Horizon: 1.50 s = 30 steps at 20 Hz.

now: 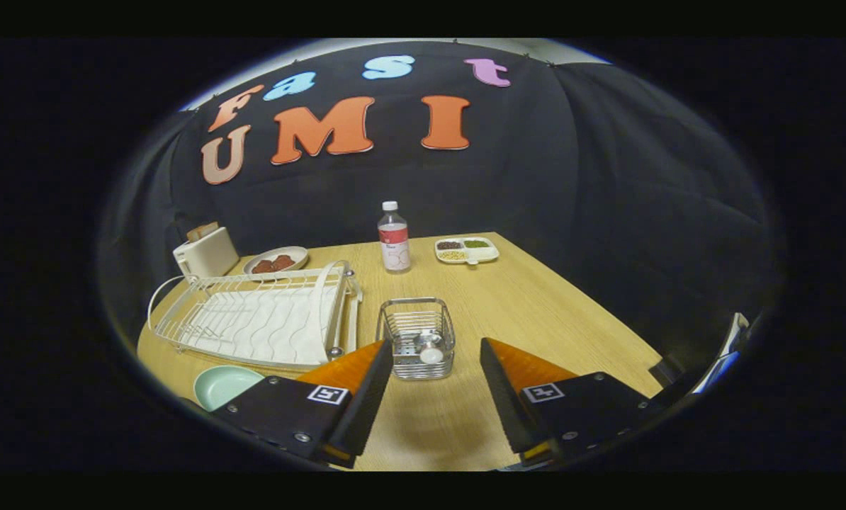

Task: Take the plate from the dish rack, then take the spoon from the basket and place it into the plate.

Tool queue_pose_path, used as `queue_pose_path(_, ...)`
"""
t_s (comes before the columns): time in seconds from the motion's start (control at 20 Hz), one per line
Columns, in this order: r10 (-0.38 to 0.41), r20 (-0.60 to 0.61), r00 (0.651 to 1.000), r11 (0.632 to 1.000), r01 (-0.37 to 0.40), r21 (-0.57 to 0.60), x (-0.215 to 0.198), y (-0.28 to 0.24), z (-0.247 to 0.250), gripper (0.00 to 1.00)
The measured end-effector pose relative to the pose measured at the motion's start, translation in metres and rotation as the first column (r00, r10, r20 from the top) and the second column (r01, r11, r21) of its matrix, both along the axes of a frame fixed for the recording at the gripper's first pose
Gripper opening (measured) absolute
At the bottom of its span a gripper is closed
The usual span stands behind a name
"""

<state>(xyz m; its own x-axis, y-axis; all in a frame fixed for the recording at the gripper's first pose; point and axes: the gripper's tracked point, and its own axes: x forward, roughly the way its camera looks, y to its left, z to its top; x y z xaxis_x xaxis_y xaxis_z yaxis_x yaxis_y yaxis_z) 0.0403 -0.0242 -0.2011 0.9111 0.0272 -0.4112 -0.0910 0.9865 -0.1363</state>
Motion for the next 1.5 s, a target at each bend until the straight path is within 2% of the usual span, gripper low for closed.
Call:
queue_pose_path(0.05,0.012,-0.004,1.0,1.0,-0.012,0.003,0.003,0.002,-0.002,0.72)
queue_pose_path(0.15,0.036,-0.015,0.999,0.999,-0.036,-0.019,0.008,0.003,-0.007,0.6)
queue_pose_path(0.2,0.039,-0.011,0.999,0.999,-0.04,-0.035,0.012,0.002,-0.008,0.48)
queue_pose_path(0.25,0.047,-0.011,0.999,0.998,-0.048,-0.044,0.014,0.004,-0.009,0.43)
queue_pose_path(0.55,0.064,-0.028,0.998,0.995,-0.066,-0.072,0.015,0.008,-0.01,0.21)
queue_pose_path(0.75,0.059,-0.026,0.998,0.998,-0.06,-0.036,0.007,0.014,0.0,0.06)
queue_pose_path(1.25,0.022,0.097,0.995,0.999,-0.019,-0.039,-0.04,0.035,0.074,0.06)
queue_pose_path(1.5,0.046,0.135,0.99,0.999,-0.043,-0.027,-0.077,0.066,0.098,0.06)
